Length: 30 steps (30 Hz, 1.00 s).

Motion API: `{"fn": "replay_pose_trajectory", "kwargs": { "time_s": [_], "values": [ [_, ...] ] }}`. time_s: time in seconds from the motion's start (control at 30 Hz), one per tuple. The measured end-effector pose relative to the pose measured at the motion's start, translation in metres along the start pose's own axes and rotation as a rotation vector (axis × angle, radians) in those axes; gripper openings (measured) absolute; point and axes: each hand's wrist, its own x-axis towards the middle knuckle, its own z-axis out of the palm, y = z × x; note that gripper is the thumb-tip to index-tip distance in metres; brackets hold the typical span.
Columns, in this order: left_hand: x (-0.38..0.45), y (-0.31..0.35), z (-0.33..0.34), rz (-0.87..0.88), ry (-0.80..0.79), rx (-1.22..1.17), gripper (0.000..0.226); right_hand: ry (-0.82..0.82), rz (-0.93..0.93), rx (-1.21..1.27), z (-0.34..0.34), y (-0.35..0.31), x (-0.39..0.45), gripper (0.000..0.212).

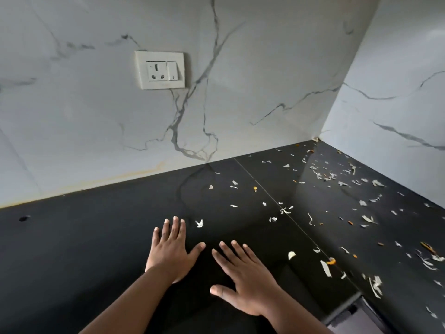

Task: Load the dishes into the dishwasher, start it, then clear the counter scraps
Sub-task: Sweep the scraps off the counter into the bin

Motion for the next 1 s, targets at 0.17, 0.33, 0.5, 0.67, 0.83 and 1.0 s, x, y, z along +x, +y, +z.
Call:
{"fn": "replay_pose_trajectory", "kwargs": {
  "time_s": [0.17,0.33,0.5,0.67,0.83,1.0],
  "values": [
    [0.042,0.0,0.001,0.012,-0.001,0.025,0.095,0.016,0.168,-0.035,-0.01,0.063,-0.001,0.088],
    [0.059,0.003,0.001,0.003,-0.007,0.034,0.1,0.014,0.195,-0.033,-0.022,0.106,0.009,0.096],
    [0.063,0.027,0.001,-0.135,-0.004,0.055,0.109,0.044,0.161,0.002,-0.023,0.113,0.015,0.105],
    [0.101,0.096,0.008,-0.152,-0.012,-0.007,0.113,0.178,0.122,0.007,-0.018,0.119,0.018,0.101],
    [0.149,0.145,0.002,-0.261,-0.019,-0.071,0.12,0.127,0.128,0.147,-0.005,0.128,0.033,0.098],
    [0.184,0.181,-0.006,-0.248,-0.094,-0.224,0.121,0.117,0.156,0.163,-0.005,0.136,0.042,0.097]
  ]
}}
